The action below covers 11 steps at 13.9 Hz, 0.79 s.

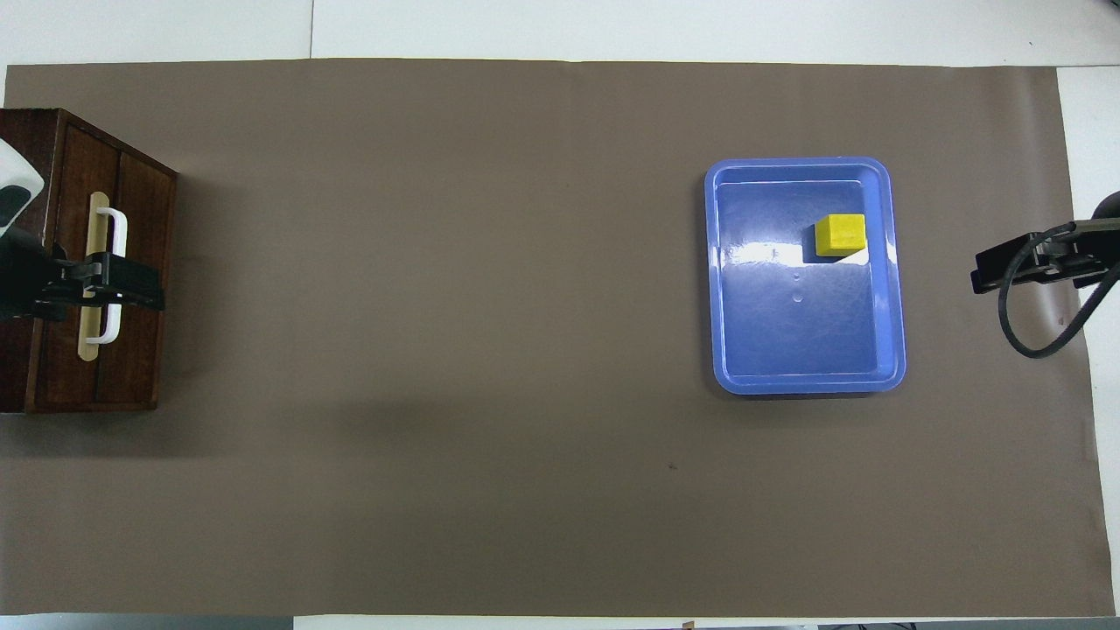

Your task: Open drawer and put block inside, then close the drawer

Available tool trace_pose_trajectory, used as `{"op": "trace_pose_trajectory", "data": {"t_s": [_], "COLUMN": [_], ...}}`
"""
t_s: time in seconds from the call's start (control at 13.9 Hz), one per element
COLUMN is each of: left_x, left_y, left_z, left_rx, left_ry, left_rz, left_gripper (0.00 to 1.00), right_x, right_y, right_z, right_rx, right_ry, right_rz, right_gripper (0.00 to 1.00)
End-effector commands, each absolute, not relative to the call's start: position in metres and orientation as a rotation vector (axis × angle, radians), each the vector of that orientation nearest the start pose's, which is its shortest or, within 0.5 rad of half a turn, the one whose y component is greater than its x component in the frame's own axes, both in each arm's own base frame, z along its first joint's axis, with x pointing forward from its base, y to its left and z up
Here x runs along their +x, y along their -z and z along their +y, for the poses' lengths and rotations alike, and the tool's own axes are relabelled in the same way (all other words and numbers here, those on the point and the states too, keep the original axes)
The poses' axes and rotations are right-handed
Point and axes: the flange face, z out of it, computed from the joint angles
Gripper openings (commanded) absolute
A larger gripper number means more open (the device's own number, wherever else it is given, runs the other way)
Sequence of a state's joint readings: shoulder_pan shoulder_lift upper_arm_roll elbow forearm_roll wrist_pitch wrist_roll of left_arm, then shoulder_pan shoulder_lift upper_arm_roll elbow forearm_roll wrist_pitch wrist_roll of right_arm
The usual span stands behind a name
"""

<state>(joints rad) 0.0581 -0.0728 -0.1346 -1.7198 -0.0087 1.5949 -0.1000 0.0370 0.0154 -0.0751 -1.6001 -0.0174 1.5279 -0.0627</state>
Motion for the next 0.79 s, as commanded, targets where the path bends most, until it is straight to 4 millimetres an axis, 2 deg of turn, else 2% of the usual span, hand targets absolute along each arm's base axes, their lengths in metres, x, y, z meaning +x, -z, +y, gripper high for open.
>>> {"op": "trace_pose_trajectory", "data": {"t_s": [0.0,0.43,0.57,0.72], "left_x": [0.526,0.529,0.533,0.539], "left_y": [-0.6,-0.601,-0.597,-0.577], "left_z": [-0.041,-0.042,-0.039,-0.039], "left_rx": [-3.147,-3.12,-3.064,-3.03], "left_ry": [-0.077,-0.032,0.019,0.038], "left_rz": [-0.053,-0.034,-0.012,0.007], "left_gripper": [1.0,1.0,1.0,1.0], "right_x": [0.552,0.553,0.56,0.571], "right_y": [-0.598,-0.6,-0.595,-0.579], "right_z": [-0.025,-0.037,-0.043,-0.046], "right_rx": [-3.16,-3.132,-3.116,-3.093], "right_ry": [-0.167,-0.11,-0.065,-0.104], "right_rz": [-0.058,-0.041,0.089,0.264], "right_gripper": [1.0,1.0,1.0,1.0]}}
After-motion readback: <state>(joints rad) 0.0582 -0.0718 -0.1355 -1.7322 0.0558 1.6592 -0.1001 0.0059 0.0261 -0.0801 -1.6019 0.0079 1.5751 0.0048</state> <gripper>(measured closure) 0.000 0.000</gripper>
